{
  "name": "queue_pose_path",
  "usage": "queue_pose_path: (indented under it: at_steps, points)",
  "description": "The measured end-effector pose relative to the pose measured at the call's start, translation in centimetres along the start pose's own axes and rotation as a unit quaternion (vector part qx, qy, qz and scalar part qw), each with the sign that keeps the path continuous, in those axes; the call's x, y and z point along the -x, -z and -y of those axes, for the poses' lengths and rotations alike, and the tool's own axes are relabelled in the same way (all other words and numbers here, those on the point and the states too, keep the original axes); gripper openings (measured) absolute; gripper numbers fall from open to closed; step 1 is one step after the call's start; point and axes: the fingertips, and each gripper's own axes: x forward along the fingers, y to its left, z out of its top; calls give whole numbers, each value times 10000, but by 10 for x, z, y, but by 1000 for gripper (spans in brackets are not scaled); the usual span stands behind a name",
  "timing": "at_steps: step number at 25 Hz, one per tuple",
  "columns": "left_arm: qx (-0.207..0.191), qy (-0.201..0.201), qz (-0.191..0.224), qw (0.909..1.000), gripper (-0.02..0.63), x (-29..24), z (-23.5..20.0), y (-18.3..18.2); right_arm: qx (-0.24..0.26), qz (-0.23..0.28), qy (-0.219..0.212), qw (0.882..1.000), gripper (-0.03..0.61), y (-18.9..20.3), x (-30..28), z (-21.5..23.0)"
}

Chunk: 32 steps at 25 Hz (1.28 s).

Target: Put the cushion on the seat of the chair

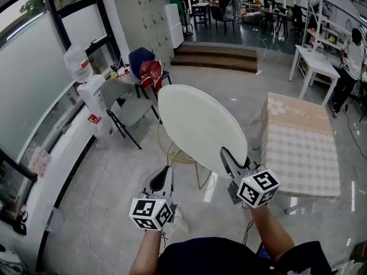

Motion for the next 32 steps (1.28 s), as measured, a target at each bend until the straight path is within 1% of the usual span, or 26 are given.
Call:
queue_pose_path:
  at_steps: [7,16,32]
  points:
    - [99,-46,-27,9999,5,-7,-18,2,-26,-43,-49,10000,60,6,-19,-1]
    - [183,23,-17,9998,5,-27,-38,6,18,-98,-5,10000,60,13,-44,6]
    - [316,81,-64,9994,5,-87,-106,-2,5,-259,71,9996,60,23,-129,29]
